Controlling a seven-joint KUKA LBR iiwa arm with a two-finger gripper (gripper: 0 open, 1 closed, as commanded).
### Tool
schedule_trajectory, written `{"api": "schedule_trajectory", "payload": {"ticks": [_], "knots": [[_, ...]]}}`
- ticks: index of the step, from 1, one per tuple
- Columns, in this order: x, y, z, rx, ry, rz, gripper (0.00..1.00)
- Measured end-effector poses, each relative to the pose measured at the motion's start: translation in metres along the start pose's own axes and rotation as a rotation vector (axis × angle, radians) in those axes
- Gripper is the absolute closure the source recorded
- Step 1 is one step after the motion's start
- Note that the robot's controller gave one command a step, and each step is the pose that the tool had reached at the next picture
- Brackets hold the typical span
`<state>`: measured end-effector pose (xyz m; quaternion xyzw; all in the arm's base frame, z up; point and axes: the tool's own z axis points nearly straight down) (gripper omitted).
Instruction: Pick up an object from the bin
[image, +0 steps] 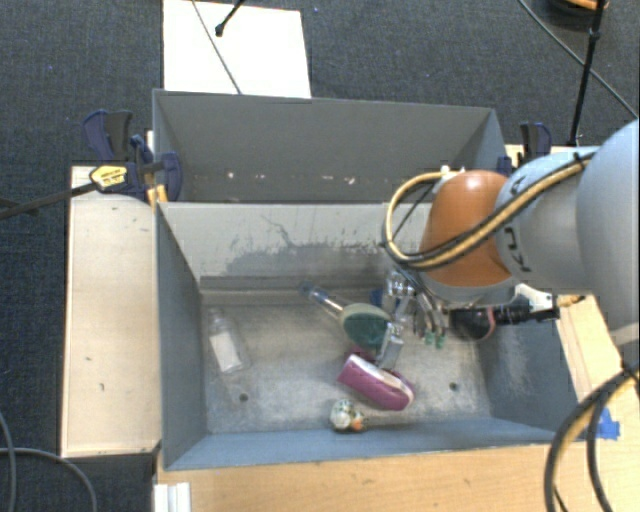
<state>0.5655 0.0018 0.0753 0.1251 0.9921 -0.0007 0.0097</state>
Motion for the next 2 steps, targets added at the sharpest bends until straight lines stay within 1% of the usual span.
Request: {"api": "schedule_trajectory", "payload": {"ticks": [1, 2], "knots": [[0.001, 0.0, -0.001, 0.0, 0.003, -0.002, 1.0], [-0.015, 0.014, -0.216, -0.002, 0.007, -0.043, 1.0]]}}
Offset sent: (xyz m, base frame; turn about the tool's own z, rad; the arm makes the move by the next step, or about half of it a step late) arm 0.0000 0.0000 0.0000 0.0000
